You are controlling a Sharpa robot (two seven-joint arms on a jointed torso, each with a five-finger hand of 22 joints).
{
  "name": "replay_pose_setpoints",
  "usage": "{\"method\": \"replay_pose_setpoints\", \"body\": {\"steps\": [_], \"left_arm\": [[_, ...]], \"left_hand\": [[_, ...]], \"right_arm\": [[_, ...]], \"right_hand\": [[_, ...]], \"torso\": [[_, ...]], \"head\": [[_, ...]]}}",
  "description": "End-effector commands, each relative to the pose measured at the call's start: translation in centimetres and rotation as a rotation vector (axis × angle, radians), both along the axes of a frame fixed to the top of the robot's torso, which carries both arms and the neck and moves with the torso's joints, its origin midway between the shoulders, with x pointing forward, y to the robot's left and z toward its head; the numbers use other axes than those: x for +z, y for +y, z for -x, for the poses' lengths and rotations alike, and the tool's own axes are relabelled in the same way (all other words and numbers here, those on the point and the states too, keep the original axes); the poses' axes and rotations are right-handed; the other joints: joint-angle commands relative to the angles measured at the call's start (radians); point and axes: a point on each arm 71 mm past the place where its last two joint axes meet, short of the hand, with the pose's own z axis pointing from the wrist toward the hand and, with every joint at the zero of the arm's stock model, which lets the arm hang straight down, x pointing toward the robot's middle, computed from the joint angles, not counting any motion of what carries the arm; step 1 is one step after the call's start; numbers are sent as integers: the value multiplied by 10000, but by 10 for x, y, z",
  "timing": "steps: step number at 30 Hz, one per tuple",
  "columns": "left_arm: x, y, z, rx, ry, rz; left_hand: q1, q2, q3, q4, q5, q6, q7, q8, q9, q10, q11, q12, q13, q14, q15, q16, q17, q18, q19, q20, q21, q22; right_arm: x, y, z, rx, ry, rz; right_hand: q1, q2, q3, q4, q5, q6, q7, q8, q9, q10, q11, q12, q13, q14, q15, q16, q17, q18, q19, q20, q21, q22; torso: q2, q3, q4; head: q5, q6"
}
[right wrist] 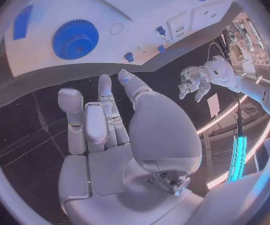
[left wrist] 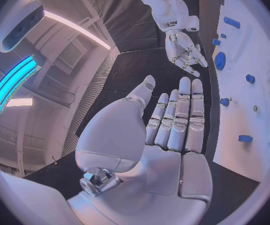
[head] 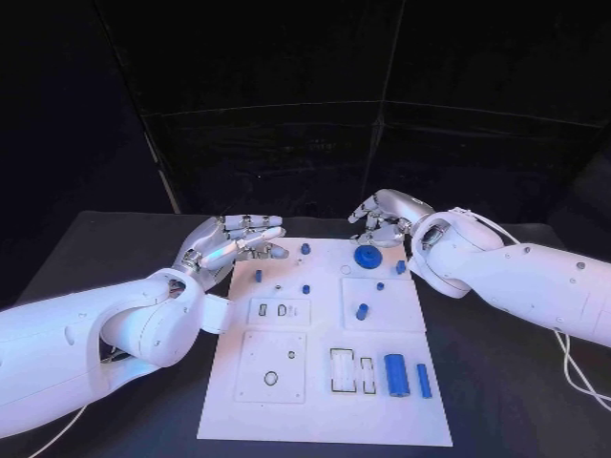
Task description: Assemble the parts on the task board
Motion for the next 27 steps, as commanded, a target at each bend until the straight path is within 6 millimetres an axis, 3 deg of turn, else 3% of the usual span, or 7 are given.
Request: {"method": "replay_pose_setpoints", "body": {"steps": [1, 4, 11, 14, 16, 27], "left_arm": [[2, 0, 0, -67, -97, 71], [1, -1, 0, -80, -96, 76], [1, -2, -2, -95, -95, 76], [1, -2, -2, -95, -91, 73], [1, -3, -2, -118, -79, 76], [0, -2, -3, -156, -21, 65]], "left_hand": [[-44, 78, -48, -3, -62, -70, 230, -50, -9, -66, -2, -29, -15, -23, 3, 56, 9, 103, 97, 5, -51, -16], [-39, 87, -45, -4, -60, -69, 228, -46, -8, -66, -4, -24, -14, -23, 2, 59, 11, 103, 100, 4, -53, -17], [-39, 87, -45, -4, -60, -69, 228, -46, -8, -66, -4, -24, -14, -23, 2, 59, 11, 103, 100, 4, -53, -17], [-39, 87, -45, -4, -60, -69, 228, -46, -8, -66, -4, -24, -14, -23, 2, 59, 11, 103, 100, 4, -53, -17], [-39, 87, -45, -4, -60, -69, 228, -46, -8, -66, -4, -24, -14, -23, 2, 59, 11, 103, 100, 4, -53, -17], [-29, 101, -41, -8, -58, -70, 224, -38, -5, -65, -7, -16, -12, -25, 0, 65, 16, 104, 104, 3, -57, -19]], "right_arm": [[-5, -4, 2, -120, 1221, -143], [-8, -10, 1, -254, 1535, 110], [-14, -16, -2, -478, 1994, 805], [-16, -17, -4, -551, 2096, 1029], [-17, -17, -4, -592, 2151, 1151], [-20, -18, -7, -709, 2211, 1784]], "right_hand": [[45, 177, -406, 275, 38, -289, 64, 61, -8, -418, 58, 1566, 1528, 429, 33, 485, 660, -185, 147, 52, 307, 453], [102, 230, -776, 531, -15, -597, 176, 74, -16, -562, 125, 2773, 2838, 459, 111, 791, 1073, -218, 205, 130, 479, 685], [194, 260, -1409, 925, -112, -1062, 296, 102, -21, -706, 276, 3612, 3761, 482, 222, 1076, 1477, -245, 226, 245, 633, 884], [303, 309, -1563, 1015, -114, -1133, 316, 153, -15, -701, 295, 3828, 4007, 483, 244, 1131, 1553, -249, 229, 268, 674, 935], [382, 335, -1660, 1064, -109, -1175, 325, 189, -13, -596, 306, 4081, 4303, 493, 254, 1186, 1636, -259, 250, 280, 718, 1000], [1002, 456, -1802, 911, -172, -1279, 340, 330, -7, -485, 320, 4613, 4913, 530, 274, 1377, 1937, -289, 307, 306, 852, 1195]], "torso": [[-6, 8, -31], [0, 0, -9], [12, 5, 13], [8, -7, 10], [16, -18, 14], [2, -10, -2]], "head": [[-110, -9], [-183, -13], [-215, -49], [-305, -49], [-291, -32], [-296, -63]]}}
